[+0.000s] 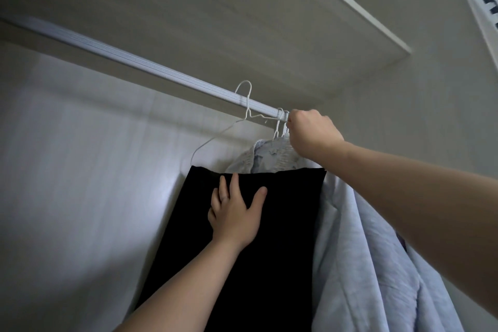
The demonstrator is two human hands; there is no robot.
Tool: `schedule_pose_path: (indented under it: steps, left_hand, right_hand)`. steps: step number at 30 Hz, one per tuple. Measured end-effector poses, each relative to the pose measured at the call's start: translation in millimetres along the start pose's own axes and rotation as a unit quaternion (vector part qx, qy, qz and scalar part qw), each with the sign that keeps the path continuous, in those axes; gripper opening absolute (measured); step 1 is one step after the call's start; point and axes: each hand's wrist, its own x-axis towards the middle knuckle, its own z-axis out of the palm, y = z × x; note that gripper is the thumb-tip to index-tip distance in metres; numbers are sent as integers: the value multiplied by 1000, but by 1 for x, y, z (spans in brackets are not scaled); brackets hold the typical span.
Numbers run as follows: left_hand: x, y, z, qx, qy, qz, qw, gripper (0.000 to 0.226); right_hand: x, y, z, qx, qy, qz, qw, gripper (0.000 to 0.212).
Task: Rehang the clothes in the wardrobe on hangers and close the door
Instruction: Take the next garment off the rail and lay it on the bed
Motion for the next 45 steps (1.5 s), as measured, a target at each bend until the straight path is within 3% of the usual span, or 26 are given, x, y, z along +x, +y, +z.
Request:
schedule_pose_path:
  steps: [11, 21, 33, 40, 45]
  left_hand:
    - [-20, 44, -21, 23, 90, 119, 989, 84]
    - [-66, 144, -50, 10, 191, 223, 956, 70]
    - [-162, 307, -15, -48, 171, 283, 943, 38]
    - [-284, 418, 66, -118, 101, 339, 928, 38]
    - [-382, 504, 120, -179, 19, 381, 907, 48]
  right_hand:
    - [-35, 33, -51, 86, 16, 4, 996, 18]
    - [-125, 93, -151, 107, 49, 12, 993, 16]
    - [-242, 213, -322, 1, 56, 21, 998, 13]
    - [-358, 302, -453, -117, 26, 52, 991, 10]
    - [-452, 346, -553, -212, -14, 134, 968, 12]
